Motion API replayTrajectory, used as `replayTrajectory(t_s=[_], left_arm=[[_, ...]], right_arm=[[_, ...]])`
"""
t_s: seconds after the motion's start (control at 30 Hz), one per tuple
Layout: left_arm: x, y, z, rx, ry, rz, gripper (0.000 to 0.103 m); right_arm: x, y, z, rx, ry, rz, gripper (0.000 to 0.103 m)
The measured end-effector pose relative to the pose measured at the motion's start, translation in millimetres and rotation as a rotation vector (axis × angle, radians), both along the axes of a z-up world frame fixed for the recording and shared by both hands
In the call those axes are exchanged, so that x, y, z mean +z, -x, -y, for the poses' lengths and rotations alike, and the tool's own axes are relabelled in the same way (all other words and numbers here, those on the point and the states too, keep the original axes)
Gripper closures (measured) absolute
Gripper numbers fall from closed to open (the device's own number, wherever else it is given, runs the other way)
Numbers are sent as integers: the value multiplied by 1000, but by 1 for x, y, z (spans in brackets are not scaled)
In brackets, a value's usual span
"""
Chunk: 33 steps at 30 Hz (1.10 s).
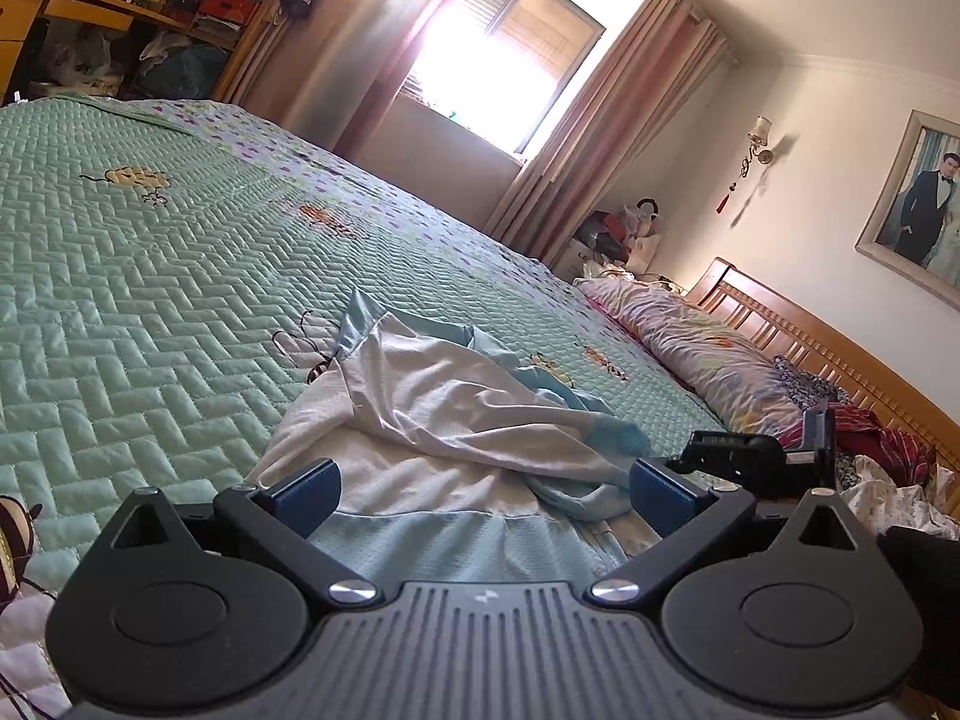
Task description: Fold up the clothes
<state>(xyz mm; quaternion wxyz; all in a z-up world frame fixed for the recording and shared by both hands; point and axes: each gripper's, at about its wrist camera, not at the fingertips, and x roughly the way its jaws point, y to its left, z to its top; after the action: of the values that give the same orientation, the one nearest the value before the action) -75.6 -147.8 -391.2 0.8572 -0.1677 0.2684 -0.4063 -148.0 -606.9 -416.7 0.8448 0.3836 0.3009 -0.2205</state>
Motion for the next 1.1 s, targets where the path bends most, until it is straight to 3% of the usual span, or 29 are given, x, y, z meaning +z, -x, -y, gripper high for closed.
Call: replayTrajectory(t_s=[0.03,0.07,0.1,0.13,0.2,0.3,0.5,0.57,0.6,0.67,0.7,0.77,0.93,1.1], left_arm=[[0,0,0,-2,-1,-2,1],[-1,-1,1,-3,-3,-4,1],[-2,-1,1,-5,-4,-6,1],[-2,-1,1,-6,-6,-8,1],[-3,-1,2,-9,-8,-12,1],[-2,0,2,-7,-9,-6,1],[-1,1,2,-17,-7,-3,1],[-1,2,3,-21,-13,2,1],[-2,2,3,-19,-16,5,1],[-3,1,1,-14,-17,1,1],[-3,0,1,-12,-12,-5,1],[-2,-2,-1,-14,-2,-9,1],[-3,0,2,-21,-12,-1,1],[-2,0,1,-18,-8,2,1]], right_arm=[[-2,0,4,-31,-29,17,45],[-4,2,7,-60,-51,32,56],[-6,3,8,-83,-67,36,77],[-9,3,10,-103,-87,34,88],[-12,8,8,-127,-123,46,99],[-10,18,1,-160,-141,72,100],[32,57,-36,-203,-109,190,100],[18,56,-38,-208,-140,99,98],[7,55,-37,-198,-152,39,92],[-3,65,-38,-212,-200,25,92],[-7,70,-38,-221,-225,22,83],[6,79,-48,-229,-180,25,68],[53,65,-97,-91,165,25,67],[59,27,-127,176,267,90,67]])
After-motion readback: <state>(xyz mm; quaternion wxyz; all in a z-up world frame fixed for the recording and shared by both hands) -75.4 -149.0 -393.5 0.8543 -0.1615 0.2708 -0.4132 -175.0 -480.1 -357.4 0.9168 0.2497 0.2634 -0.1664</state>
